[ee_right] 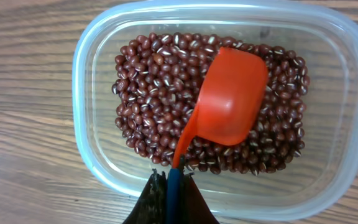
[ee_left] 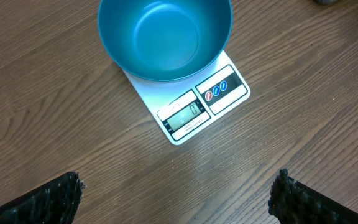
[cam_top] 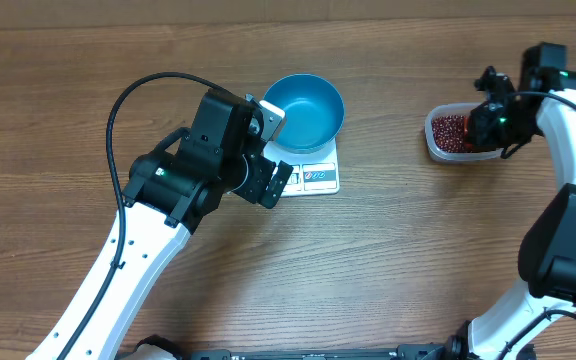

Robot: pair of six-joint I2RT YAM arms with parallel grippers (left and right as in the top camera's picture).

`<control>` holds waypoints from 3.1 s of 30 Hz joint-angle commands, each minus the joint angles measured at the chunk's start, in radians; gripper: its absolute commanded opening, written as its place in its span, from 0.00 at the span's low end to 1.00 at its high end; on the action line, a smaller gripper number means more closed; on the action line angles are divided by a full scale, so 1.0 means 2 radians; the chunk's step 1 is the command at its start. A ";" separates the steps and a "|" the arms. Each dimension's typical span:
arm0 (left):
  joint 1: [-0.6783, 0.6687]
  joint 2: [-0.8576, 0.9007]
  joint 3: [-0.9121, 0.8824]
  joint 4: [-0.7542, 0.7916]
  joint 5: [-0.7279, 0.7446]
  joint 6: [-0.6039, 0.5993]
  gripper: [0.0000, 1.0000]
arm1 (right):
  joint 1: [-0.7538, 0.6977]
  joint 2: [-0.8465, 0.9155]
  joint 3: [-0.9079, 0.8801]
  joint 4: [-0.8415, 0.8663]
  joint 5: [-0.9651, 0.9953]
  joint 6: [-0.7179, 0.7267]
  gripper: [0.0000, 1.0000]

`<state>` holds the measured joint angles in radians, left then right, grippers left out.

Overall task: Scoop item into bowl and weigh 150g on scale
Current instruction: 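Lower the red cup with the right gripper into the bean tub, then scoop beans with the red cup and lift it out of the tub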

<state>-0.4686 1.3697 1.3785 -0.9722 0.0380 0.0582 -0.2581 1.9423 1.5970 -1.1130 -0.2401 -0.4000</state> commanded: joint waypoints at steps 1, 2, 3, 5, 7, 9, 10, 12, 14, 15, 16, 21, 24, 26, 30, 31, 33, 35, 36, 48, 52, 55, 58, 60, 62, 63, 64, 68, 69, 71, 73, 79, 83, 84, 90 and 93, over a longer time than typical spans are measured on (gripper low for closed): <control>0.002 -0.005 -0.004 0.001 0.002 -0.007 1.00 | -0.012 0.001 0.006 -0.007 -0.095 -0.022 0.04; 0.002 -0.005 -0.004 0.001 0.002 -0.007 1.00 | -0.015 0.001 0.004 -0.008 -0.095 -0.025 0.04; 0.002 -0.005 -0.004 0.001 0.002 -0.007 1.00 | -0.017 0.001 0.002 -0.009 -0.095 -0.028 0.04; 0.002 -0.005 -0.004 0.001 0.002 -0.007 1.00 | -0.018 0.001 -0.005 -0.009 -0.094 -0.034 0.04; 0.002 -0.005 -0.004 0.001 0.002 -0.007 0.99 | -0.018 0.001 -0.013 -0.006 -0.094 -0.037 0.04; 0.002 -0.005 -0.004 0.001 0.002 -0.007 1.00 | -0.018 0.001 -0.015 -0.005 -0.094 -0.037 0.04; 0.002 -0.005 -0.004 0.001 0.002 -0.007 1.00 | -0.018 0.001 -0.015 -0.003 -0.094 -0.036 0.04; 0.002 -0.005 -0.004 0.001 0.002 -0.007 0.99 | -0.018 0.001 -0.015 0.000 -0.095 -0.034 0.04; 0.002 -0.005 -0.004 0.001 0.002 -0.007 1.00 | -0.019 0.001 -0.017 0.000 -0.096 -0.033 0.04; 0.002 -0.005 -0.004 0.001 0.002 -0.007 1.00 | -0.019 0.001 -0.019 0.000 -0.096 -0.033 0.03; 0.002 -0.005 -0.004 0.001 0.002 -0.007 1.00 | -0.019 0.001 -0.021 0.000 -0.096 -0.033 0.04; 0.002 -0.005 -0.004 0.001 0.002 -0.007 1.00 | -0.019 0.002 -0.040 0.018 -0.101 -0.022 0.04; 0.002 -0.005 -0.004 0.001 0.002 -0.007 1.00 | -0.019 0.002 -0.047 0.022 -0.121 -0.021 0.04; 0.002 -0.005 -0.004 0.001 0.002 -0.007 1.00 | -0.023 0.001 -0.047 0.023 -0.136 -0.021 0.04; 0.002 -0.005 -0.004 0.001 0.002 -0.007 1.00 | -0.037 0.001 -0.047 0.021 -0.161 -0.021 0.04; 0.002 -0.005 -0.004 0.001 0.002 -0.007 1.00 | -0.043 0.002 -0.047 0.019 -0.167 -0.021 0.04; 0.002 -0.005 -0.004 0.001 0.002 -0.007 1.00 | -0.052 0.001 -0.047 0.015 -0.175 -0.022 0.04; 0.002 -0.005 -0.004 0.001 0.002 -0.007 1.00 | -0.061 0.002 -0.047 0.011 -0.184 -0.022 0.04; 0.002 -0.005 -0.004 0.001 0.002 -0.007 1.00 | -0.064 0.002 -0.047 0.010 -0.188 -0.022 0.04; 0.002 -0.005 -0.004 0.001 0.002 -0.007 1.00 | -0.079 0.002 -0.094 0.040 -0.228 -0.027 0.04; 0.002 -0.005 -0.004 0.001 0.002 -0.007 1.00 | -0.079 0.002 -0.095 0.047 -0.244 -0.021 0.04; 0.002 -0.005 -0.004 0.001 0.002 -0.007 1.00 | -0.085 0.002 -0.095 0.049 -0.265 -0.021 0.04; 0.002 -0.005 -0.004 0.001 0.002 -0.007 1.00 | -0.094 0.002 -0.095 0.048 -0.285 -0.021 0.04; 0.002 -0.005 -0.004 0.001 0.002 -0.007 1.00 | -0.101 0.002 -0.095 0.047 -0.296 -0.021 0.04; 0.002 -0.005 -0.004 0.001 0.002 -0.007 1.00 | -0.109 0.002 -0.095 0.044 -0.306 -0.021 0.04; 0.002 -0.005 -0.004 0.001 0.002 -0.007 1.00 | -0.114 0.002 -0.095 0.043 -0.312 -0.021 0.04; 0.002 -0.005 -0.004 0.001 0.002 -0.007 1.00 | -0.118 0.002 -0.095 0.043 -0.318 -0.022 0.04; 0.002 -0.005 -0.004 0.001 0.002 -0.007 1.00 | -0.132 0.002 -0.095 0.041 -0.328 -0.022 0.04; 0.002 -0.005 -0.004 0.001 0.002 -0.007 1.00 | -0.134 0.002 -0.095 0.040 -0.328 -0.022 0.04; 0.002 -0.005 -0.004 0.001 0.002 -0.007 1.00 | -0.138 0.002 -0.095 0.039 -0.328 -0.022 0.04; 0.002 -0.005 -0.004 0.001 0.002 -0.007 1.00 | -0.141 0.002 -0.095 0.039 -0.329 -0.022 0.04; 0.002 -0.005 -0.004 0.001 0.002 -0.007 1.00 | -0.151 0.002 -0.095 0.034 -0.343 -0.022 0.04; 0.002 -0.005 -0.004 0.001 0.002 -0.007 1.00 | -0.162 0.002 -0.095 0.030 -0.357 -0.022 0.04; 0.002 -0.005 -0.004 0.001 0.002 -0.007 1.00 | -0.164 0.002 -0.095 0.029 -0.358 -0.022 0.04; 0.002 -0.005 -0.004 0.001 0.002 -0.007 1.00 | -0.184 0.002 -0.095 0.022 -0.388 -0.023 0.04; 0.002 -0.005 -0.004 0.001 0.002 -0.007 1.00 | -0.193 0.002 -0.095 0.019 -0.406 -0.023 0.03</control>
<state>-0.4686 1.3697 1.3785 -0.9722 0.0380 0.0582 -0.6262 1.9427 1.4124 -1.0729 -0.9695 -0.4416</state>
